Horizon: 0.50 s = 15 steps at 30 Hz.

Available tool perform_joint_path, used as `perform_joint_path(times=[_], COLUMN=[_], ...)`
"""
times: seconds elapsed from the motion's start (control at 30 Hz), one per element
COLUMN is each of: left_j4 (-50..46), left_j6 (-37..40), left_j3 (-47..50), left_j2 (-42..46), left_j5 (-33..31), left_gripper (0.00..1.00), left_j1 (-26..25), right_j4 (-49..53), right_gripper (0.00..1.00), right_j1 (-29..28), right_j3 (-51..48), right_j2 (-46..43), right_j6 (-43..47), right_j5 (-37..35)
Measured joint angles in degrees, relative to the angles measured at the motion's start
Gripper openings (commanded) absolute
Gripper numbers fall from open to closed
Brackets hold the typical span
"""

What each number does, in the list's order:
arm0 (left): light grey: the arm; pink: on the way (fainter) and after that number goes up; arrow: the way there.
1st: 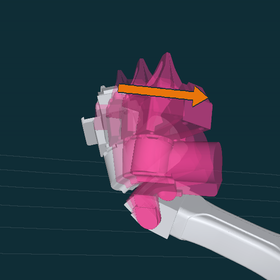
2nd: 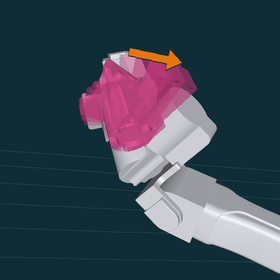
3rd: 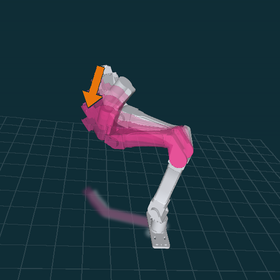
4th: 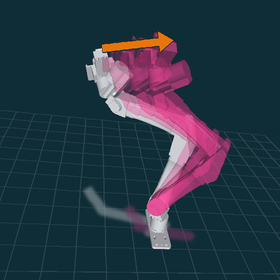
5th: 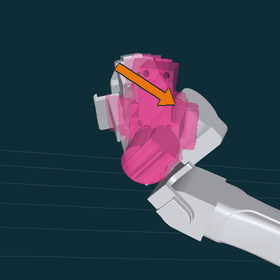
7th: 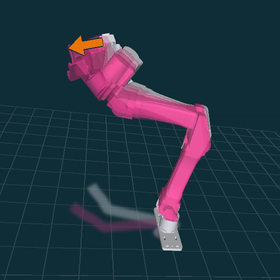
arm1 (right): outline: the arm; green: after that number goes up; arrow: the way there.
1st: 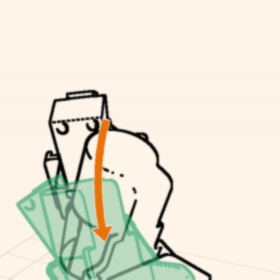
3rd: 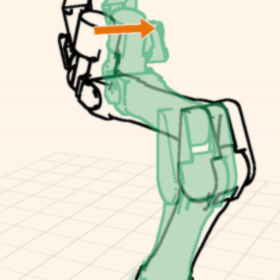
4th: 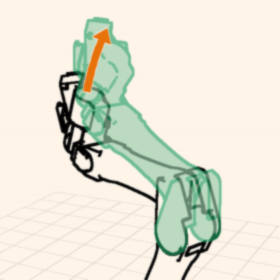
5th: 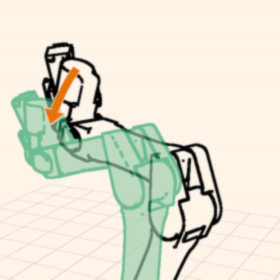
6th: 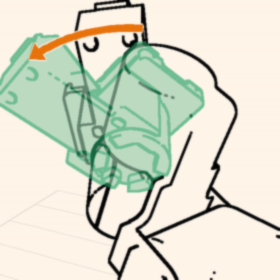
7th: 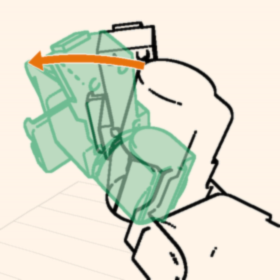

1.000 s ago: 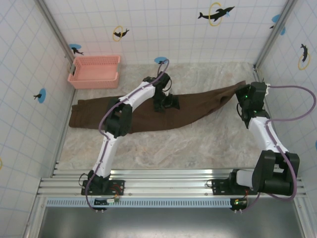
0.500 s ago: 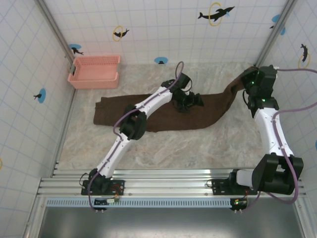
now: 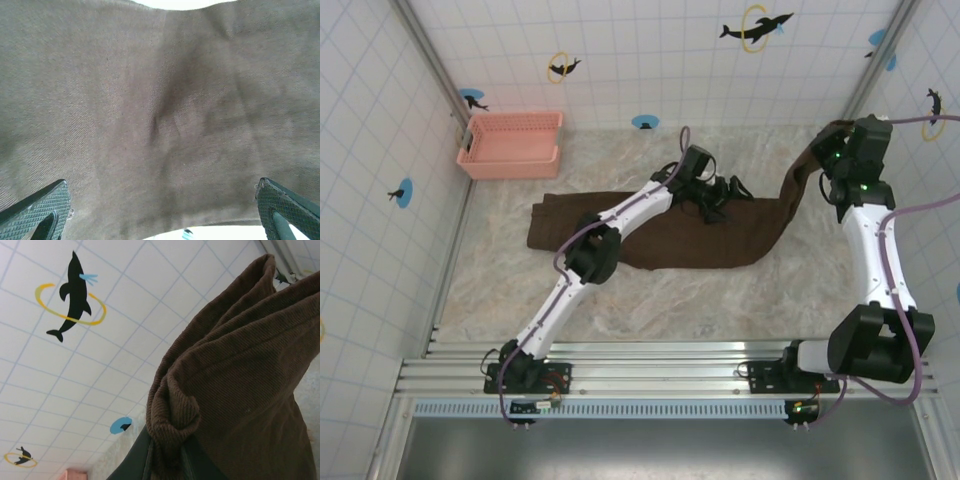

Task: Roll up the long pants

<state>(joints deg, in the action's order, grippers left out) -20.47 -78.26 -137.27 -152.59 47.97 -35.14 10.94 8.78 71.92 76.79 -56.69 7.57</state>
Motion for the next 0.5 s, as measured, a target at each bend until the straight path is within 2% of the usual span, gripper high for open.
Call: perform_joint_path(times=[0.13,0.27,0.5], left_j4=[-3.76,-14.99,-21.70], left_j6=[4.02,14.86,27.15], left_j3=[4.09,9.09,37.09], left_j2=[5.86,17.22,43.67], left_j5=[-1.18,-8.37,-19.93], left_gripper=[0.97,0.98,0.98], left_j1=[5.88,16.96,40.46], right_j4=[-0.09,-0.09,1.60], right_gripper=[0.04,0.04,0.04], right_j1=[-2.84,-6.45,-15.39], right_j3=[-1.33,-1.62,2.25], right_j2=[-0.33,-0.33,0.17], right_j6=[0.28,1.07,2.67], right_j5=[-0.11,-0.24,-0.90])
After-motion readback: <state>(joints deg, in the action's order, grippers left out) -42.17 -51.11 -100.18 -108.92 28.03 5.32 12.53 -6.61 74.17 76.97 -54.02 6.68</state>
